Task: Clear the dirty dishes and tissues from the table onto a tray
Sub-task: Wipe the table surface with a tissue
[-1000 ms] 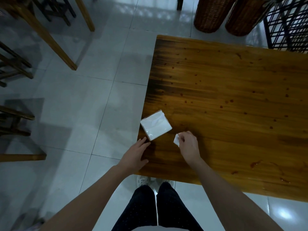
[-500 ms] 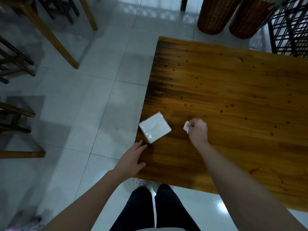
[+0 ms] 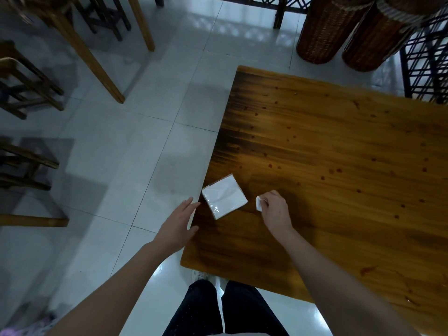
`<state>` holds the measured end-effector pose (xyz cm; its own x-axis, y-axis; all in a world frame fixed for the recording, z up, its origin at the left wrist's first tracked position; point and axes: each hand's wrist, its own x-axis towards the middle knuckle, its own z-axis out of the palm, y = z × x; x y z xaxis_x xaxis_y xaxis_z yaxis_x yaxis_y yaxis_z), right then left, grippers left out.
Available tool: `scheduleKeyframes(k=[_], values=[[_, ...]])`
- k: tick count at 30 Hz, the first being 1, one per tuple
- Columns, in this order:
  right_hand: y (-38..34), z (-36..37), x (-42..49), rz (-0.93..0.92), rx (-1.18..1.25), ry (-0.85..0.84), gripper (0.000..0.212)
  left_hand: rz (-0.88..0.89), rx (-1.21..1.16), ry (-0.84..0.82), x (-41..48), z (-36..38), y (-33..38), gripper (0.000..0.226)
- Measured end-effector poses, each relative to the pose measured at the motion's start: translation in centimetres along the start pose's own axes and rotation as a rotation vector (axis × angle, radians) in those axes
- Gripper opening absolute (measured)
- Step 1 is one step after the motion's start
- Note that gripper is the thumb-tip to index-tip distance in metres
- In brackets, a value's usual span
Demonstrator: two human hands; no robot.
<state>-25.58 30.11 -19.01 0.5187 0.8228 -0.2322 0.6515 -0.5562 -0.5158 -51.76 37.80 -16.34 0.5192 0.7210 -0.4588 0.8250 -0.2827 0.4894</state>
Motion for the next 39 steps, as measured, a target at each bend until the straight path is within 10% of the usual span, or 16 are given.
scheduleKeyframes(k=[9, 20, 39], values=[[1.0, -0.4, 1.4, -0.13, -0.062, -0.079, 0.02, -0.007, 0.006, 0.092, 2.1, -1.4, 1.7, 0.061], [2.2, -2.6, 2.7, 0.254, 0.094, 0.15, 0.023, 0.079, 0.003, 0.062, 8.4, -4.1, 1.9, 0.057], [-3.7, 0.3, 7.2, -0.023, 0.111, -0.032, 0.017, 0.173, 0.036, -0.109, 16.4, -6.0, 1.1, 0.065]])
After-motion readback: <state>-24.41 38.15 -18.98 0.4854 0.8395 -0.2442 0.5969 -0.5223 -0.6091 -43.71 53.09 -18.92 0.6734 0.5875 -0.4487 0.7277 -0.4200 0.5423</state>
